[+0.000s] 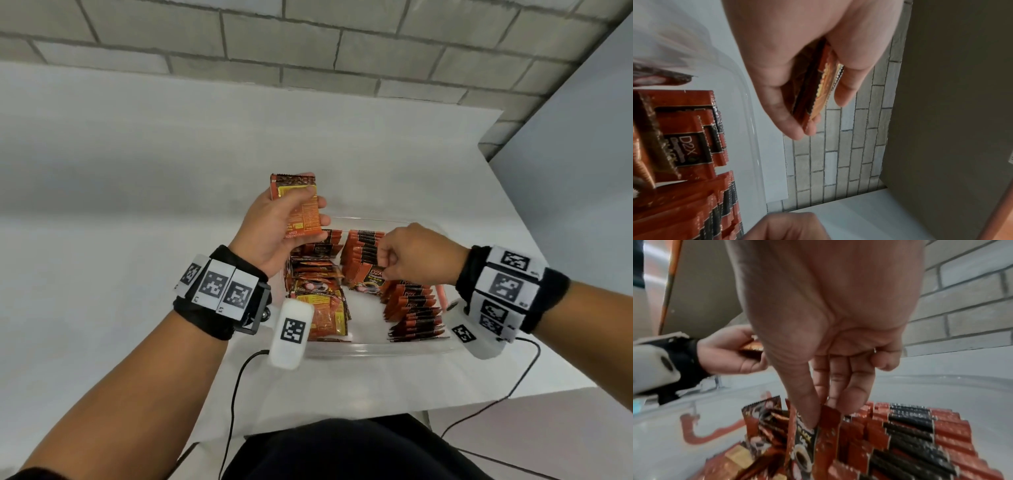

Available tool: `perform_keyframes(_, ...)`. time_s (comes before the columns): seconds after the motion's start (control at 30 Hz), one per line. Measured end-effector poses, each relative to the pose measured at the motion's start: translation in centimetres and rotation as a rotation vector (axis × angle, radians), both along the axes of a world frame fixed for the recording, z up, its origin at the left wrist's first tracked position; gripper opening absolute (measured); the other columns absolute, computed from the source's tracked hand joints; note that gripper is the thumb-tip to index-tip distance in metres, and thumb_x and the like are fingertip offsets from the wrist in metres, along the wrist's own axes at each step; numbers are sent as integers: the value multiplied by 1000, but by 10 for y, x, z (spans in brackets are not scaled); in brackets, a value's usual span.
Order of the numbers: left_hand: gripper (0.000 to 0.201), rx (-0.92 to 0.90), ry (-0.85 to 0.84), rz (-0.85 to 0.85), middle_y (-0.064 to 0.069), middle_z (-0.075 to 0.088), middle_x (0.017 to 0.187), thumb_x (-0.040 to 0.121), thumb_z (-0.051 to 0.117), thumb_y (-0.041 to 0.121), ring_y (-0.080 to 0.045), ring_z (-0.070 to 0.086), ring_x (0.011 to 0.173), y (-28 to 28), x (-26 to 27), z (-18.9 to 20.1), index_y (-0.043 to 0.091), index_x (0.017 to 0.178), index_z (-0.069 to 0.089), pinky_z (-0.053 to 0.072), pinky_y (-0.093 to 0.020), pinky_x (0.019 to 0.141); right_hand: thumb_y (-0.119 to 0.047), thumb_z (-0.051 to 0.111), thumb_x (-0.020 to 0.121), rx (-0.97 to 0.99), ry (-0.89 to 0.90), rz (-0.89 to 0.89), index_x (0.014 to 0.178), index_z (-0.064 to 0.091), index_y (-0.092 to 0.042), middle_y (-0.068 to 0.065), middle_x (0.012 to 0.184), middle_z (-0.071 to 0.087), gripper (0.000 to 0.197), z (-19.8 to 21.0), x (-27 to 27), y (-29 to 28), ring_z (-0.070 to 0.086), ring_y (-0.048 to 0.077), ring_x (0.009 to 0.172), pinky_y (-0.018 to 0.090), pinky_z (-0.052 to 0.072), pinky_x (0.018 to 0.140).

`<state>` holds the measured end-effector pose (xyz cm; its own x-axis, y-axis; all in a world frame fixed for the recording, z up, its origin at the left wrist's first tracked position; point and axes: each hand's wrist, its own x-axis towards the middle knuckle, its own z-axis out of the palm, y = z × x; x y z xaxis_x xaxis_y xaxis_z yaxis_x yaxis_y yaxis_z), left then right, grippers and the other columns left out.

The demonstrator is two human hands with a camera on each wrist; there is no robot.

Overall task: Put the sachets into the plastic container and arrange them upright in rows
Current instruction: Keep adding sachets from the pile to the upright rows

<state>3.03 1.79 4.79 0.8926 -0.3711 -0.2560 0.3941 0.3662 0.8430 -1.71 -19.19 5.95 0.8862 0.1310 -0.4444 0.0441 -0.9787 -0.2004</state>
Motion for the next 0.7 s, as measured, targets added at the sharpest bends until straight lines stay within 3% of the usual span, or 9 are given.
perform_keyframes(0.2,7,-45,26,44,-6,68,81,94,55,14,-21,66,68,7,-1,-2,11,99,59,57,-34,61,-16,64,84,-100,2,36,81,62,-16,-4,75,63,4,-10,3,7,58,14,70,26,47,63)
perform_keyframes(0.3,7,-58,31,43,-7,68,81,93,54,13,-20,66,67,10,-1,-2,11,98,59,57,-34,60,-15,64,83,-134,8,44,80,62,-14,-6,70,61,4,-11,2,12,57,14,67,29,47,60)
perform_keyframes(0.43,6,-51,34,36,-6,69,79,93,54,14,-19,67,65,10,-2,-3,11,96,59,57,-34,59,-11,60,80,-263,-6,180,82,61,-7,9,81,65,5,-18,2,15,51,20,65,28,37,54)
perform_keyframes(0.57,6,-47,36,27,-6,69,80,93,55,14,-20,66,67,11,-2,-5,11,95,60,57,-35,61,-11,54,83,-376,-25,289,84,60,-8,8,80,65,7,-19,0,21,61,24,71,24,34,49)
perform_keyframes(0.7,7,-47,43,19,-7,69,81,93,55,15,-21,66,67,11,-2,-7,11,96,60,57,-35,61,-12,49,86,-424,-48,325,79,51,-11,2,68,49,7,-17,-1,24,53,22,65,23,30,45)
